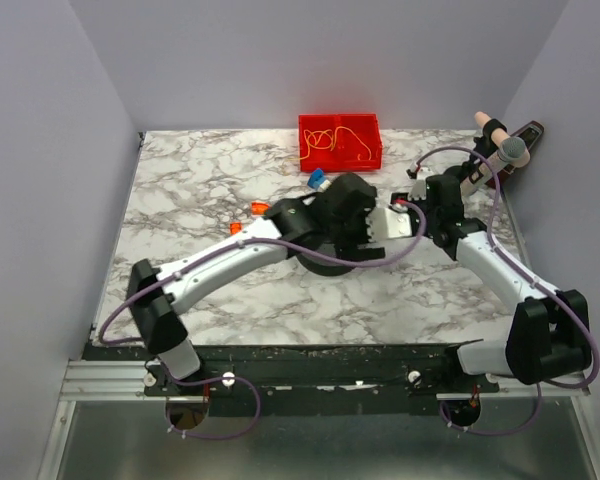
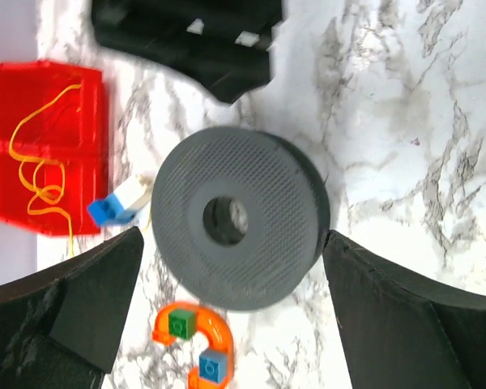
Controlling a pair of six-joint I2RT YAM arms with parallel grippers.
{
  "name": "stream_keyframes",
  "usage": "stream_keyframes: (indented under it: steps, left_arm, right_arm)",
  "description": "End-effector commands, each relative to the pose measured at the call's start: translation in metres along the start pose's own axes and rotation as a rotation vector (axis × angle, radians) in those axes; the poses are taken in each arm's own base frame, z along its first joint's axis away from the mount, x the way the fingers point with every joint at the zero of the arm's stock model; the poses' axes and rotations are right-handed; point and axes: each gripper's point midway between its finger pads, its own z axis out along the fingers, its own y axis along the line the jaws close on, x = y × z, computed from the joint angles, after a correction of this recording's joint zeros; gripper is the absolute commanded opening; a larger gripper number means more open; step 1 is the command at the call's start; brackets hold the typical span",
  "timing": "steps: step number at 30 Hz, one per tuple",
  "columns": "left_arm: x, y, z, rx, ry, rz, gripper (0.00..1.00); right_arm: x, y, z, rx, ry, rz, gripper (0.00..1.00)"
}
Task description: Wrap the cables
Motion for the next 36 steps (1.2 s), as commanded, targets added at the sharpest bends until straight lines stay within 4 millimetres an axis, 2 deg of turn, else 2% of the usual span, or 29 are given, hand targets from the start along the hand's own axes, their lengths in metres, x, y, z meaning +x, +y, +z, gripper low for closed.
stream_keyframes:
  steps: [1, 5, 7, 8, 9, 13, 16, 18, 19, 21, 24, 25, 28, 33, 36]
  left_arm:
    - [0.026, 0.018, -0.064, 0.025, -0.061, -0.162, 0.96]
    - [0.095, 0.056, -0.095, -0.098, 0.001, -0.3, 0.73]
    - [0.131, 0.063, -0.102, -0.139, 0.051, -0.357, 0.66]
    - [0.152, 0.06, -0.102, -0.144, 0.087, -0.385, 0.65]
    - [0.161, 0.061, -0.103, -0.154, 0.095, -0.399, 0.65]
    - [0.206, 0.044, -0.097, -0.158, 0.178, -0.446, 0.67]
    - [0.221, 0.044, -0.099, -0.17, 0.181, -0.486, 0.68]
    - [0.23, 0.045, -0.103, -0.177, 0.18, -0.511, 0.68]
    - [0.235, 0.046, -0.104, -0.185, 0.187, -0.52, 0.68]
    - [0.244, 0.046, -0.108, -0.205, 0.208, -0.531, 0.69]
    - [0.257, 0.045, -0.113, -0.228, 0.221, -0.555, 0.7]
    - [0.26, 0.044, -0.114, -0.235, 0.22, -0.562, 0.7]
    - [0.267, 0.046, -0.117, -0.253, 0.212, -0.585, 0.7]
    - [0.27, 0.045, -0.113, -0.24, 0.212, -0.61, 0.7]
    - [0.269, 0.046, -0.114, -0.242, 0.206, -0.614, 0.7]
  right_arm:
    - [-0.015, 0.011, -0.017, -0.063, -0.029, -0.113, 0.61]
    - [-0.026, 0.021, -0.013, -0.114, -0.026, -0.128, 0.61]
    - [-0.035, 0.025, -0.009, -0.134, -0.027, -0.123, 0.61]
    - [-0.038, 0.028, -0.005, -0.149, -0.024, -0.12, 0.61]
    - [-0.043, 0.032, -0.001, -0.169, -0.023, -0.116, 0.61]
    - [-0.056, 0.044, 0.023, -0.245, -0.001, -0.104, 0.61]
    - [-0.062, 0.056, 0.04, -0.301, 0.014, -0.135, 0.61]
    - [-0.07, 0.071, 0.047, -0.328, 0.0, -0.222, 0.61]
    - [-0.073, 0.078, 0.049, -0.336, -0.01, -0.332, 0.6]
    - [-0.068, 0.095, 0.052, -0.365, 0.004, -0.526, 0.6]
    - [-0.047, 0.11, 0.05, -0.429, 0.062, -0.781, 0.59]
    - [-0.036, 0.112, 0.048, -0.462, 0.091, -0.832, 0.57]
    - [-0.024, 0.12, 0.045, -0.541, 0.133, -0.885, 0.46]
    - [-0.001, 0.116, 0.067, -0.462, 0.281, -0.989, 0.23]
    - [0.006, 0.115, 0.079, -0.43, 0.297, -1.032, 0.16]
